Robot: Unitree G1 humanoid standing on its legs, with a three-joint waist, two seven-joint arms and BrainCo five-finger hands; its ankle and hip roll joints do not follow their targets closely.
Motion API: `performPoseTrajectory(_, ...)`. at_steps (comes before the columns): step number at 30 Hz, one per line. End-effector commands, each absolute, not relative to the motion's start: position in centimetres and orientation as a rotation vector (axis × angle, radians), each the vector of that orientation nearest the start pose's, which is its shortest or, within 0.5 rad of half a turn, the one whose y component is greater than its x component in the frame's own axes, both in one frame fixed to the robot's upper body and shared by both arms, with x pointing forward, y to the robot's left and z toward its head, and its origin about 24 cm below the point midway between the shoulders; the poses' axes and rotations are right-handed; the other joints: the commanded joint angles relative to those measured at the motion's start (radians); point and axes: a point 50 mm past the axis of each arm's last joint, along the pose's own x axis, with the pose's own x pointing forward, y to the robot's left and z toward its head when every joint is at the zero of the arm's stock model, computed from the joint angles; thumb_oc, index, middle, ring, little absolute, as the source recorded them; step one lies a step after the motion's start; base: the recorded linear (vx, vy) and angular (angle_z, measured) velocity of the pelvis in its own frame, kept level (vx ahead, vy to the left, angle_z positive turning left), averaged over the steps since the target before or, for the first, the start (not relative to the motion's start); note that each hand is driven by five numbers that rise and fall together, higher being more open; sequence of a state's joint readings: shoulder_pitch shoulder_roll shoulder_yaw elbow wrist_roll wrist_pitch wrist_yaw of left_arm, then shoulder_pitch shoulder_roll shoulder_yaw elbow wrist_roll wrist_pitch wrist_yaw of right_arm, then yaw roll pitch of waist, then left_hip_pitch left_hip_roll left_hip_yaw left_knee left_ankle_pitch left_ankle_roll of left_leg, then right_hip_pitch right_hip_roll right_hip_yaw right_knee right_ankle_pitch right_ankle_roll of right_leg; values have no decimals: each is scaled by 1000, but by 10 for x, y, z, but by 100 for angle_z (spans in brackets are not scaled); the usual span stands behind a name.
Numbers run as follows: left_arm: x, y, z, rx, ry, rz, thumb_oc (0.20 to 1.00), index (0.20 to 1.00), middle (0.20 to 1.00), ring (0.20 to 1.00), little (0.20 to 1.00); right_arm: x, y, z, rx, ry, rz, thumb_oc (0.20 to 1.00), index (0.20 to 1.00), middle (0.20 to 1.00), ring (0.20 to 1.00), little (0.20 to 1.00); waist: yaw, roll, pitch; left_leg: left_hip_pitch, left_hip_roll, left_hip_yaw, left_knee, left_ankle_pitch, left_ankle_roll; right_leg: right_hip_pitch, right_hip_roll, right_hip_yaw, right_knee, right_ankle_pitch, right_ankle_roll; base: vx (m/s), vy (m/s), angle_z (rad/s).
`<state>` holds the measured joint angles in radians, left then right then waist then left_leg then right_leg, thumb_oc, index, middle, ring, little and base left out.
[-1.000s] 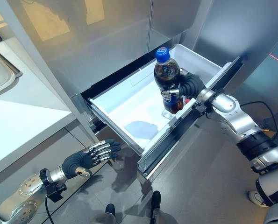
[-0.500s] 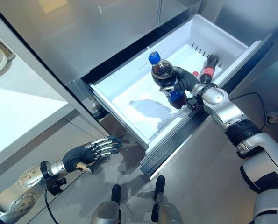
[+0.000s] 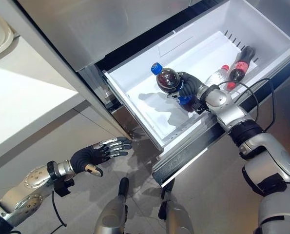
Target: Take the drinks into the refrigerator
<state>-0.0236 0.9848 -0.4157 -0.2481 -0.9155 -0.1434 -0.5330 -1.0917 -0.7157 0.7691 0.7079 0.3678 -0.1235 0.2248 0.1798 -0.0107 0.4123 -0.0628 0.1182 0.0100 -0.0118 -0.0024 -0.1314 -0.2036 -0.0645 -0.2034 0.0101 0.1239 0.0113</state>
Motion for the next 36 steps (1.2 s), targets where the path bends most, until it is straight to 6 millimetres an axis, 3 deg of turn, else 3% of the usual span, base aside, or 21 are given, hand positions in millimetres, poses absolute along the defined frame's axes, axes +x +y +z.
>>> performPoseTrajectory(1,202,167,108,-13,-18,-1053,1000,1000,1000,1000,1000,399,-130,244,-873,-335,499,200,200,200,200,200,40,23,1,-40,-21,-57,-51,80,76,-84,-32,-20,327,-170,72,-36,-25,10)
performPoseTrajectory(12,203,172,106,37,8,-994,1000,1000,1000,1000,1000,418,-105,217,-1239,-189,451,200,200,200,200,200,42,-14,33,-74,-18,-81,-56,93,79,-104,-29,-42,319,-156,70,-21,-21,8)
performPoseTrajectory(19,204,173,108,30,-16,-964,1000,1000,1000,1000,1000,419,-109,211,-1358,-170,442,200,200,200,200,200,46,-28,51,-97,-24,-96,-60,101,83,-111,-30,-54,307,-148,68,-13,0,4)
performPoseTrajectory(36,206,169,111,6,-50,-957,1000,1000,1000,1000,1000,423,-112,208,-1562,-88,447,200,200,200,200,200,57,-14,59,-98,-36,-105,-66,94,87,-100,-38,-62,283,-140,68,-5,4,3)
